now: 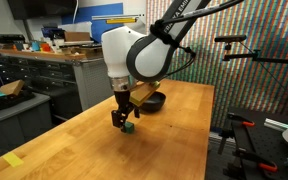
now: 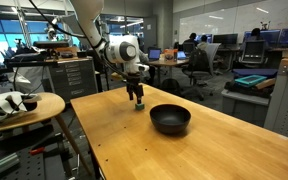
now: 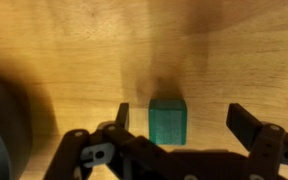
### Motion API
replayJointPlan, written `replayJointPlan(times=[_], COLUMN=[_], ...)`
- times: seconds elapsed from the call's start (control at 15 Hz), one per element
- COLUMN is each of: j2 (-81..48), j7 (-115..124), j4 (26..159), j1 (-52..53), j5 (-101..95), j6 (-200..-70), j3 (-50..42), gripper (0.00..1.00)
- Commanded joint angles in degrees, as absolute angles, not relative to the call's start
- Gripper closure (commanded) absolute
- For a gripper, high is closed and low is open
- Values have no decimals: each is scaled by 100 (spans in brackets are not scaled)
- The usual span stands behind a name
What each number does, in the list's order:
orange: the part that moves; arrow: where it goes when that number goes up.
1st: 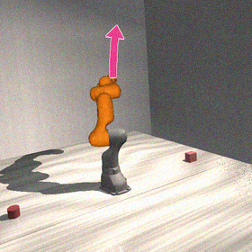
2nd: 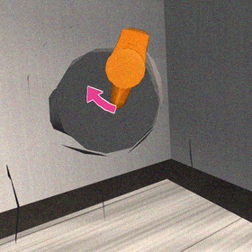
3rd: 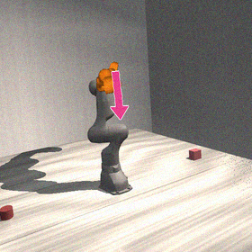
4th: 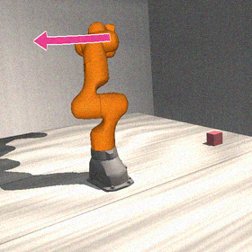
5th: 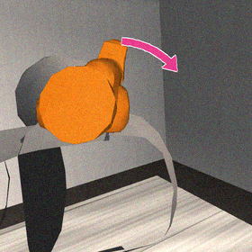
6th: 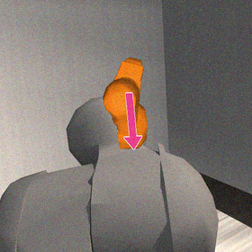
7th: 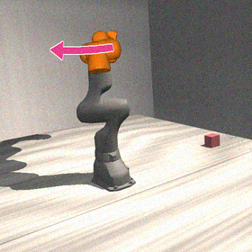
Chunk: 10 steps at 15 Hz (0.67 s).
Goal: Put the green block in the black bowl
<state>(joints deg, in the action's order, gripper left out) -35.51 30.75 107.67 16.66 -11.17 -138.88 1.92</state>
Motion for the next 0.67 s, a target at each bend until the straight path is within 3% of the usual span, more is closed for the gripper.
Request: replayJointPlan(times=[0.0, 0.6], j2=[-3766, -4038], j7=[3224, 3315], j4=[10470, 10275], j1=[1850, 1852], j5=[-935, -853], j6=[-13937, -14006], j3=[38, -55], gripper=[0, 0])
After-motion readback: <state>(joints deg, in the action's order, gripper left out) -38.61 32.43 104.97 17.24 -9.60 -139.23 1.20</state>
